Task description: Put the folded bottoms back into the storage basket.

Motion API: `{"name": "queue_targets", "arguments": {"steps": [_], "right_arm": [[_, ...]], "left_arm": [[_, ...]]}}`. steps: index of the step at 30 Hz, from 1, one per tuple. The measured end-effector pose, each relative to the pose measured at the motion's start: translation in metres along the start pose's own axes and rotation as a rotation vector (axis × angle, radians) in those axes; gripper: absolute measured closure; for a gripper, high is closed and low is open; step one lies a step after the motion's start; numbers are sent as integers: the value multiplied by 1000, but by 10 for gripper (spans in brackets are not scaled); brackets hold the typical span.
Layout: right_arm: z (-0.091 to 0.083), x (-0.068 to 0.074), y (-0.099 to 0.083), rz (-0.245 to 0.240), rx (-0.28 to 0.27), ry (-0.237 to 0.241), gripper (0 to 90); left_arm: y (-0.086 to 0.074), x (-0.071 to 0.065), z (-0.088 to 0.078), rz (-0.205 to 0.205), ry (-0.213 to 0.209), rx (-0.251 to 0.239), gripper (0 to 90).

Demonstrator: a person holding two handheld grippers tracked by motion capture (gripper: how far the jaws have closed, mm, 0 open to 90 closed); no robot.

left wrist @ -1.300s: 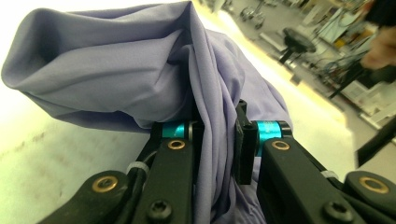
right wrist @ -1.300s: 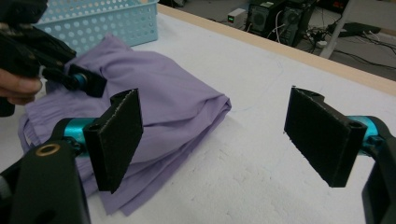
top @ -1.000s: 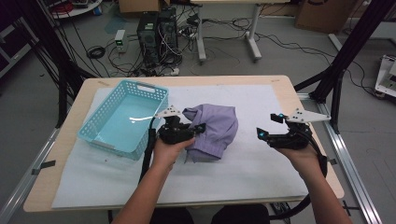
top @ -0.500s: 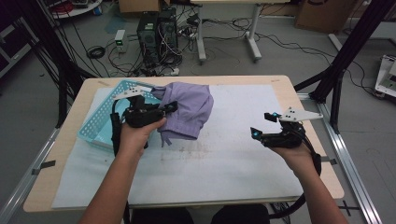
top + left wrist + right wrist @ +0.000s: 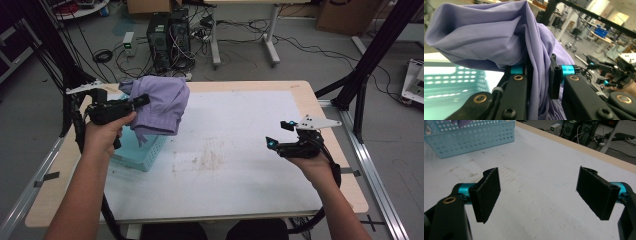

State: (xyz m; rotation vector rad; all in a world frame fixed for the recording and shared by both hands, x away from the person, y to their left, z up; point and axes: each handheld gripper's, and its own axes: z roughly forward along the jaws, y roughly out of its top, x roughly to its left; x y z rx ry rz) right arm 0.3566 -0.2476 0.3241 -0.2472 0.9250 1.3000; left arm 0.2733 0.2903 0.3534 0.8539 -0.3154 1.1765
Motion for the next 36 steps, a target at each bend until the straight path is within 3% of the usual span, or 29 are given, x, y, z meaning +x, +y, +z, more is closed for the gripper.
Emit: {"name": "queue_targets", "arguments": {"steps": [7,12,21,26,36], "right_arm": [[5,1,0,-3,8,5,199],[6,1,1,-5,9,3,199],[10,1,1,-6,21,0,199],[10,1,1,-6,23,0,199],[16,2,3,-12,37,0,199]], "left_arm": [[5,28,-25,-31,59,-15,814],[-1,43,-27,-61,75,1,813],[-21,60,-24,-82,90,58,812],[-32,72,-24,-116,95,61,812],[-31,79,-30,-128,105,51,812]]}}
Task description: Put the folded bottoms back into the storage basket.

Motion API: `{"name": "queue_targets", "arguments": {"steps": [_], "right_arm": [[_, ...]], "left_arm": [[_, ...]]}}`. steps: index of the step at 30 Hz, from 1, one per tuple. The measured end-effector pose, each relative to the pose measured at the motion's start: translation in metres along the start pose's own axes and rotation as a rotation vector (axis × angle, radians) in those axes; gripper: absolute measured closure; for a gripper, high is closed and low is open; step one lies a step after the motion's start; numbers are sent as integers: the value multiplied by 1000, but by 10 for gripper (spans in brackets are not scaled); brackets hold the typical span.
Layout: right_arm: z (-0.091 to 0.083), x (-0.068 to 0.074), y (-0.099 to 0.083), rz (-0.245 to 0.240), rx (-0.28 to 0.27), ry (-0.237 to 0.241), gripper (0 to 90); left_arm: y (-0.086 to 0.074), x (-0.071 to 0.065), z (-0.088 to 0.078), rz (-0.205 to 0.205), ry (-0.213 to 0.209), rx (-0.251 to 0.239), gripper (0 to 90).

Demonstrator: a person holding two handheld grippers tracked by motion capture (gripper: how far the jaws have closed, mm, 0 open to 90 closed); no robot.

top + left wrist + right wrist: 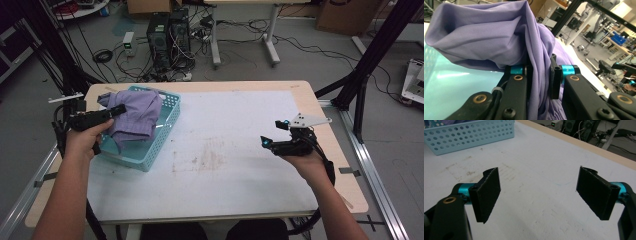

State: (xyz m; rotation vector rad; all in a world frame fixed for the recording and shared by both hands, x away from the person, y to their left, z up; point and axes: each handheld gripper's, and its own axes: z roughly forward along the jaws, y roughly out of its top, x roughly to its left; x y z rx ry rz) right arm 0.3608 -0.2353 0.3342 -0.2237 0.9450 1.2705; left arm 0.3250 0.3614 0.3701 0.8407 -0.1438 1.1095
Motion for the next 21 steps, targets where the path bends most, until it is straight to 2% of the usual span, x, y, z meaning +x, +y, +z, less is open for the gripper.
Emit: {"name": "queue_targets", "arguments": {"steps": [7,11,12,13,15,16,17,21], "right_arm": [[1,1,1,-5,-5,2,199],[0,2,1,-4,-5,-1,200],[0,2,1,-1,-3,-1,199],[-1,2,1,-2,-4,0,199],[-1,2,0,-4,-7,-3,199],[-1,2,0,-4,-8,-3,199],[-2,2,0,-3,-10,-2,200],[-5,2,0,-6,-17,-3,199]], "left_arm": [[0,-1,-2,5,-8,10,811],[-2,1,1,11,-15,37,804],[-3,3,3,11,-3,47,780],[-4,6,4,5,28,45,706],[-5,16,4,-46,131,64,413],[-6,21,3,-82,169,64,343],[-6,24,1,-105,195,61,322],[-5,26,-8,-101,244,35,310]]}}
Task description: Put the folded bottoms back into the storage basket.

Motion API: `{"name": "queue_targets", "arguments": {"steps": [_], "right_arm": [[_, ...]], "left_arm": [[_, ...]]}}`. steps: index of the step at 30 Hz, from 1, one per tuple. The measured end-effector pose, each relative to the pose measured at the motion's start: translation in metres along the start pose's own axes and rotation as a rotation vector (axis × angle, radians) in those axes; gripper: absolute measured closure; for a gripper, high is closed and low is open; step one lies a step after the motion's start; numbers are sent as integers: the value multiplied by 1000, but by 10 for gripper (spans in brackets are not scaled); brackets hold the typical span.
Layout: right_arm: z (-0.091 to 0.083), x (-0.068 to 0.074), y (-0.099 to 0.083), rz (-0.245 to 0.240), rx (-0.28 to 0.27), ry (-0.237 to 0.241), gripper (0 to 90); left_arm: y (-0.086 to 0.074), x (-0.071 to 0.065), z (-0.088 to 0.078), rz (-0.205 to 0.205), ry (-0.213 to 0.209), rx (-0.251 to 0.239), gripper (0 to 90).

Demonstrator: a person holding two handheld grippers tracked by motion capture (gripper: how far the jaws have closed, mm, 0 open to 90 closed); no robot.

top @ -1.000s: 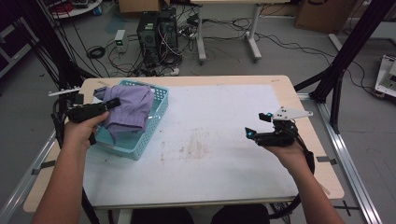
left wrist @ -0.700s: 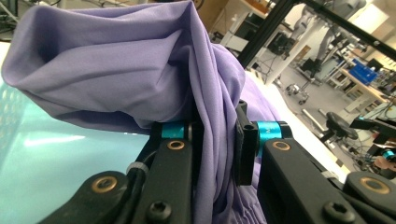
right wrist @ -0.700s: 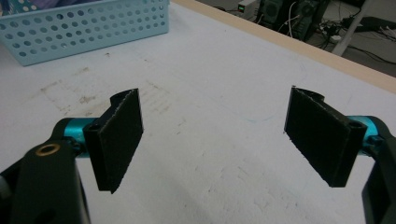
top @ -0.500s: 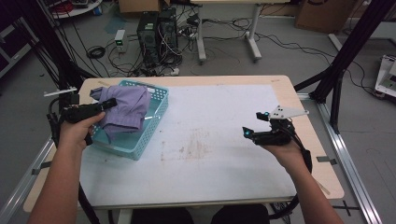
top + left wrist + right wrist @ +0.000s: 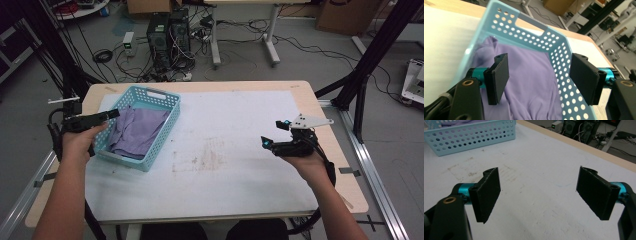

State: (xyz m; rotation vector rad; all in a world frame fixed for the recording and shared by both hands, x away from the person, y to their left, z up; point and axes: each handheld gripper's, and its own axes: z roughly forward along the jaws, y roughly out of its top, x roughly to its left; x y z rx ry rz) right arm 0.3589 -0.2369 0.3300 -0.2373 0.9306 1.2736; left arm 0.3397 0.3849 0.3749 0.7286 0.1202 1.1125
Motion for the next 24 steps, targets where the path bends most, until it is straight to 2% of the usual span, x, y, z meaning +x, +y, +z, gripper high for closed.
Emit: {"name": "queue_targets", "arguments": {"steps": [4,6,9,17,21,24], "right_arm": [[0,0,0,0,-4,2,200],[0,1,0,-4,-3,5,199],[0,2,1,-4,-7,6,199],[-6,1,5,-10,-20,-2,199],[-9,-1,6,-8,-31,-8,199],[-11,-1,8,-8,-29,-6,200]], "left_arm": [[0,-4,-1,14,-21,-11,301],[0,-10,0,25,-51,-11,301],[0,-23,4,65,-111,-13,285],[2,-69,14,196,-250,7,234],[4,-94,19,252,-305,8,199],[4,-114,24,309,-339,16,185]]}}
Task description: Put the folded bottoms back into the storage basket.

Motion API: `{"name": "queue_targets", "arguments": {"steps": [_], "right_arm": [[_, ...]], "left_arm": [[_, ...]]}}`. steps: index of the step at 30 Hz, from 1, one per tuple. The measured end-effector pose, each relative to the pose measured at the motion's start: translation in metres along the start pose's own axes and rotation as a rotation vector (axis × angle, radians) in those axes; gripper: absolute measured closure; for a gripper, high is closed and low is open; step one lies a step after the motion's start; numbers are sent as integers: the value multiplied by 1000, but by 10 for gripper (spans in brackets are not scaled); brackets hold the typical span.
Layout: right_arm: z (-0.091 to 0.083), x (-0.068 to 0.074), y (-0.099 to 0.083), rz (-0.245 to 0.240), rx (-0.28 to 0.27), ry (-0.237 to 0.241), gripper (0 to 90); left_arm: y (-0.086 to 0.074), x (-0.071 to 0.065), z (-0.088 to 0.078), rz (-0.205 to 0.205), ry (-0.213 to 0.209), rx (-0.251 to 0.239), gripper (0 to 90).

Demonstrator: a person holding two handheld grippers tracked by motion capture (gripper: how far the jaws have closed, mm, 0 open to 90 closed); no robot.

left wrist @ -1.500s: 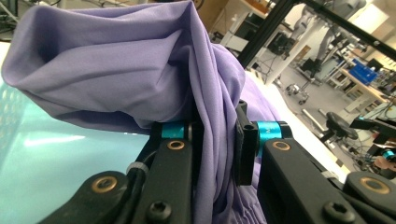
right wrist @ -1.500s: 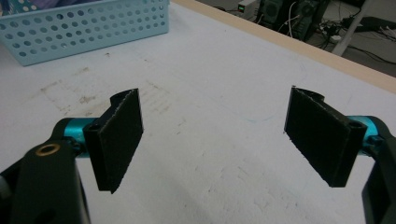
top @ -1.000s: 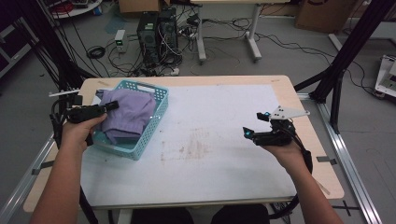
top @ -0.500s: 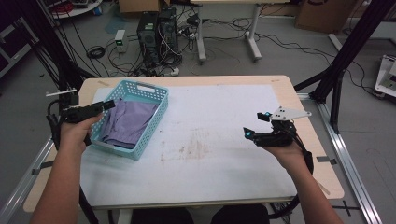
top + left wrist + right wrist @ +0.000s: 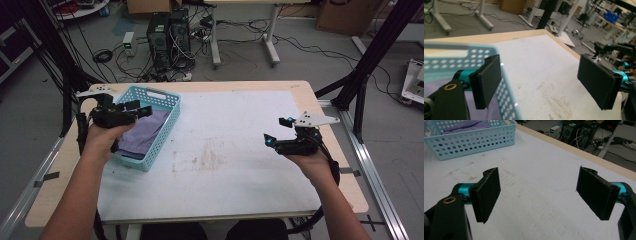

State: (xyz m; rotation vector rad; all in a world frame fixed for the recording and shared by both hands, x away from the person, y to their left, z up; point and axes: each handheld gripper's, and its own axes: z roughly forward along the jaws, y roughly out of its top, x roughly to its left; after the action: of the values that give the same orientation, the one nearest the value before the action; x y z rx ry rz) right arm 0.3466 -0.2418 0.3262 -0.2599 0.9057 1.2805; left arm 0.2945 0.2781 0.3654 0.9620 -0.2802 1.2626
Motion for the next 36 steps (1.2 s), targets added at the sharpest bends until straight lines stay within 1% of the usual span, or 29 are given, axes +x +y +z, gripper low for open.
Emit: {"name": "queue_targets", "arguments": {"steps": [2,6,7,11,13,15,17,18,19,20,22,24,25,27,30,31,33,34,36], "right_arm": [[-1,-1,1,-2,-6,0,199],[-3,-2,3,-4,-11,-3,199],[-3,-2,3,-6,-11,-2,199],[-4,-2,3,0,-9,3,199],[-4,-2,3,2,-10,5,199],[-4,-2,3,-5,-11,6,199],[-3,-3,4,-7,-8,6,199],[-3,-3,4,-7,-8,6,199],[-3,-3,4,-6,-9,8,199],[-2,-3,4,-7,-10,8,199],[-2,-2,5,-6,-9,10,199],[0,-2,5,-10,-8,10,199],[1,-2,5,-13,-7,12,199],[2,-1,5,-9,-3,14,199],[3,0,5,-12,1,18,199],[3,0,5,-7,5,18,199],[4,-1,5,-18,3,19,199],[5,0,5,-10,6,22,199],[5,-1,5,-11,4,18,199]], "left_arm": [[3,-11,7,32,-30,6,181],[6,-31,20,99,-68,19,168],[6,-34,23,115,-78,30,168],[3,-48,34,155,-104,41,155],[0,-54,39,183,-111,46,144],[-2,-59,43,195,-131,43,139],[-5,-64,47,209,-135,50,139],[-5,-64,47,209,-135,50,138],[-9,-66,51,218,-127,58,138],[-11,-67,53,222,-128,58,138],[-15,-68,55,217,-128,58,138],[-20,-68,58,219,-133,72,138],[-22,-68,59,215,-130,84,138],[-26,-68,61,219,-126,88,138],[-29,-68,62,207,-128,90,138],[-29,-68,61,211,-122,93,138],[-29,-68,62,212,-121,95,138],[-29,-68,61,212,-124,95,138],[-29,-68,61,207,-124,90,138]]}}
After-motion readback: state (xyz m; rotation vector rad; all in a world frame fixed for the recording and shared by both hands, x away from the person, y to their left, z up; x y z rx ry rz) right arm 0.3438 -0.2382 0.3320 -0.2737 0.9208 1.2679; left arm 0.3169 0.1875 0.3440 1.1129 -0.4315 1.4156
